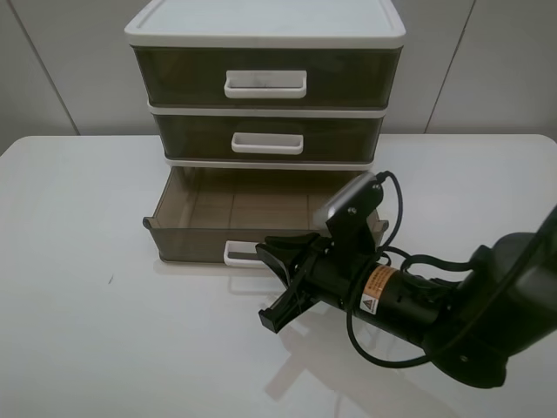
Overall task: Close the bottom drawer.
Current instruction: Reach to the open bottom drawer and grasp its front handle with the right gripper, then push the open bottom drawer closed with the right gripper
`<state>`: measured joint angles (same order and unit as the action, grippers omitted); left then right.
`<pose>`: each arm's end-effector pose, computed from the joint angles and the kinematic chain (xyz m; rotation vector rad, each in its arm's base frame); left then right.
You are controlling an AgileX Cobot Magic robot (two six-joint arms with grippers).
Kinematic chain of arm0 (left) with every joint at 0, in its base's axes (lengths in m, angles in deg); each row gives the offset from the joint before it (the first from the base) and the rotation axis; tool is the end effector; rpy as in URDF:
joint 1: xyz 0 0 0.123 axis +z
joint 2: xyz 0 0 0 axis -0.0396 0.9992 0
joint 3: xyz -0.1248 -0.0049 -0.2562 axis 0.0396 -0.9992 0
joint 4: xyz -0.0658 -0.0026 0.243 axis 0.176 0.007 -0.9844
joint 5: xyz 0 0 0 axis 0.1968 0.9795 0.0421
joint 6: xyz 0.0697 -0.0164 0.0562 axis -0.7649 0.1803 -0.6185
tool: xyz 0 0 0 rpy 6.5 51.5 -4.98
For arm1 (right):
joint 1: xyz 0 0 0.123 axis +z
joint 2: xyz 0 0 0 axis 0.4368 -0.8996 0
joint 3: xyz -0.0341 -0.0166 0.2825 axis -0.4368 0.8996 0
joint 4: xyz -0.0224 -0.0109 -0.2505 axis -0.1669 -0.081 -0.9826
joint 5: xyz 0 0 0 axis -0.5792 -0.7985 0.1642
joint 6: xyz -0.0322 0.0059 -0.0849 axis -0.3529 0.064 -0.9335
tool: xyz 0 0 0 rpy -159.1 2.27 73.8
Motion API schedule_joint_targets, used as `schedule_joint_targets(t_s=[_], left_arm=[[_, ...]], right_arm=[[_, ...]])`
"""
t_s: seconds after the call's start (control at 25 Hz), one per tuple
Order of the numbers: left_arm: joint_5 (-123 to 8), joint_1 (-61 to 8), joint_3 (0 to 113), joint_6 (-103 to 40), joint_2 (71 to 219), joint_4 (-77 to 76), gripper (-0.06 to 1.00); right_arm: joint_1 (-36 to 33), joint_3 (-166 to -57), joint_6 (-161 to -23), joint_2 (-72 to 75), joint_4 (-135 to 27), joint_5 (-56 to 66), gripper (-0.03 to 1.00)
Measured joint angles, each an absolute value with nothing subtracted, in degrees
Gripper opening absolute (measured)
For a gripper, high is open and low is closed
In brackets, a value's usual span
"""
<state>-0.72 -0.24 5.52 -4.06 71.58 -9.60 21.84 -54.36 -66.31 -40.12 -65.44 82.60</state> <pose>-0.0059 -0.0060 0.2784 0.0767 2.0349 0.0010 0.1829 0.2081 0.0868 -0.7891 1.7614 0.6338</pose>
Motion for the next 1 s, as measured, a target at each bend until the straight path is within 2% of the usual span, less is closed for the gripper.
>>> schedule_joint_targets(t_s=[1.0], left_arm=[[-0.72, -0.24, 5.52, -4.06, 71.58, -9.6, 0.72]], right_arm=[[19.19, -58.23, -66.31, -44.87, -65.4, 82.72, 0.02]])
